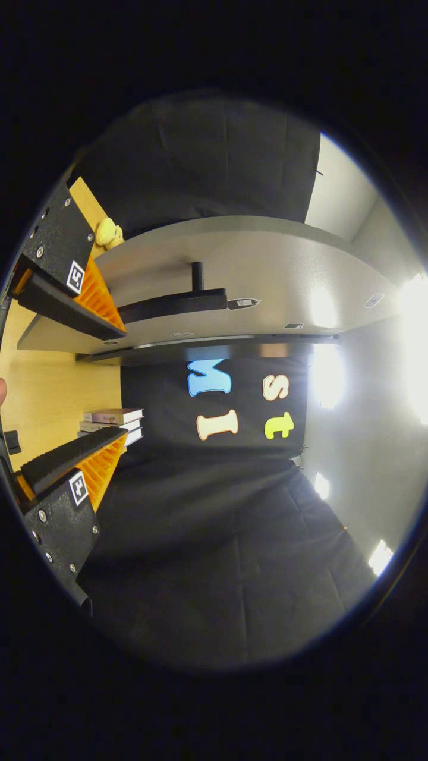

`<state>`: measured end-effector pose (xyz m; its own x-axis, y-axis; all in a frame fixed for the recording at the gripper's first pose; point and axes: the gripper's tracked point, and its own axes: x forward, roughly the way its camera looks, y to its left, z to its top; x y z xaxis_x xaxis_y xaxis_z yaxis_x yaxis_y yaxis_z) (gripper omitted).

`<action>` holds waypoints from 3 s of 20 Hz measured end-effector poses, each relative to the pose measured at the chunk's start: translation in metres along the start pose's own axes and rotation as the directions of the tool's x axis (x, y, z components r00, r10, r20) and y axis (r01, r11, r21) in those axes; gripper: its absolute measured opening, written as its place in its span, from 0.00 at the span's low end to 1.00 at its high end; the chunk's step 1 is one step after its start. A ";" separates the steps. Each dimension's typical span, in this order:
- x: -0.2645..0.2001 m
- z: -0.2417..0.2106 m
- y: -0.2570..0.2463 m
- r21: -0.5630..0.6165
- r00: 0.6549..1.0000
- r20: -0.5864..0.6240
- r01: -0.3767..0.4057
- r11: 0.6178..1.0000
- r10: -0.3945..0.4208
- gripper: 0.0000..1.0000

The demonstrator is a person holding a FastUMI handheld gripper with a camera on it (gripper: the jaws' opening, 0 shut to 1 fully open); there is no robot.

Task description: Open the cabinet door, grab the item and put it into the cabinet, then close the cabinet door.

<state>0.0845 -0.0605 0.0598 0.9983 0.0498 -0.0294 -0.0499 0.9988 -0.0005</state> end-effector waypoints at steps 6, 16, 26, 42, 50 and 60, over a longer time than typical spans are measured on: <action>0.003 -0.004 0.012 0.022 1.000 -0.002 0.029 0.999 -0.029 0.92; 0.000 -0.013 0.104 0.011 1.000 0.000 -0.019 1.000 0.019 0.92; 0.033 -0.017 0.230 0.016 0.996 0.002 -0.090 0.996 0.090 0.92; 0.037 -0.031 0.304 0.028 0.997 -0.007 -0.082 0.996 0.082 0.92; 0.042 -0.026 0.286 0.035 0.999 0.000 -0.055 0.998 0.055 0.92; 0.043 -0.026 0.290 0.022 0.998 -0.006 -0.067 0.997 0.067 0.92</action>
<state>0.1122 0.2317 0.0329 0.9925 0.1170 -0.0355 -0.1162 0.9930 0.0234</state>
